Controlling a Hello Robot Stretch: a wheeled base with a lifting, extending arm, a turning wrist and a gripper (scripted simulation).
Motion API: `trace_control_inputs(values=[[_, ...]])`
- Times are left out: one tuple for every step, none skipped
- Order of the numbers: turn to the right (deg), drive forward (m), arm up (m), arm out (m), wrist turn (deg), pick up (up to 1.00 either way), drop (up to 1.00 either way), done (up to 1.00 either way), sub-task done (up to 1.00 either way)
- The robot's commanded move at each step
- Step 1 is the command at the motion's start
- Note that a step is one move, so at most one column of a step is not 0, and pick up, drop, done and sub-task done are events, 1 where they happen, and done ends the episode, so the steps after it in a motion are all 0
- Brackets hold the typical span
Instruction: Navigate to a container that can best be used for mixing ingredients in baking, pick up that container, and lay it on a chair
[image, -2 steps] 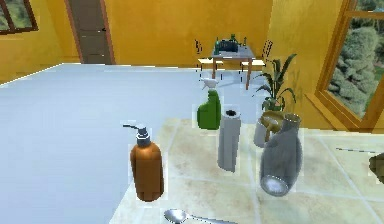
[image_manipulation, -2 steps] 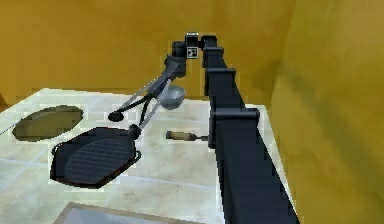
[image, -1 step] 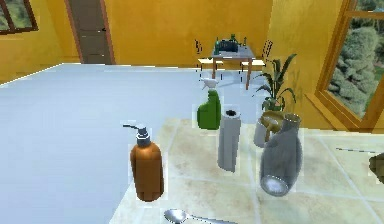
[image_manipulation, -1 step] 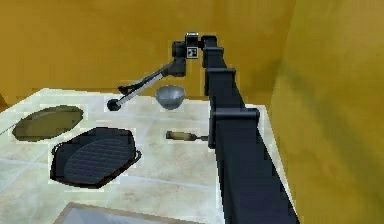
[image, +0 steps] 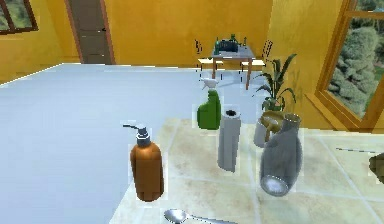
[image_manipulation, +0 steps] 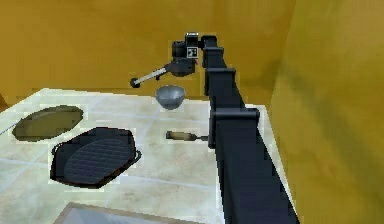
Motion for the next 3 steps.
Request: trace_control_inputs(values=[[0.0,0.00,0.00,0.00,30.0,0.00,0.00,0.00,0.00],[0.0,0.00,-0.08,0.00,0.0,0.00,0.00,0.00,0.00],[0.0,0.00,0.00,0.00,0.0,1.00,0.00,0.00,0.00]])
